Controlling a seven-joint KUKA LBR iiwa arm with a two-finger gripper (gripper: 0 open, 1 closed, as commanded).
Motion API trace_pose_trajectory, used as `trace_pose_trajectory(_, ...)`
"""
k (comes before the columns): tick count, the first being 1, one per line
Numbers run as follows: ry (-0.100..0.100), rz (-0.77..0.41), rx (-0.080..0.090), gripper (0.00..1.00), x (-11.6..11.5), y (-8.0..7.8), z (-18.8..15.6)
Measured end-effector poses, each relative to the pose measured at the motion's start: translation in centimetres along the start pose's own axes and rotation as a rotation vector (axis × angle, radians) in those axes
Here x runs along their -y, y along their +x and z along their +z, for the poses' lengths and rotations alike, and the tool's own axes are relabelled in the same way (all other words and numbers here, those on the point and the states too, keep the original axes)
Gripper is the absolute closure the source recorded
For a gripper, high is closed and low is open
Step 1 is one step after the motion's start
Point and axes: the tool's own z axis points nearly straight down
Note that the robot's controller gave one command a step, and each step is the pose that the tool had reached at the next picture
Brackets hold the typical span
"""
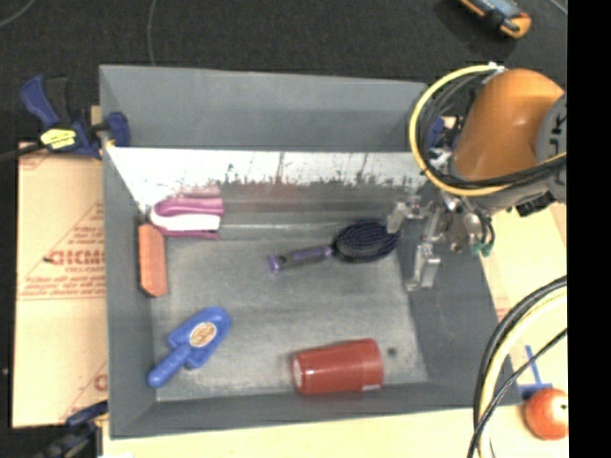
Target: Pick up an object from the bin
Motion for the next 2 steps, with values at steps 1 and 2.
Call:
trace_pose_trajectory(1, 0.001, -0.004, 0.008, 0.00, -0.1, -0.1, -0.5)
trace_pose_trajectory(2, 0.002, -0.026, 0.007, 0.00, -3.4, -5.2, 10.1)
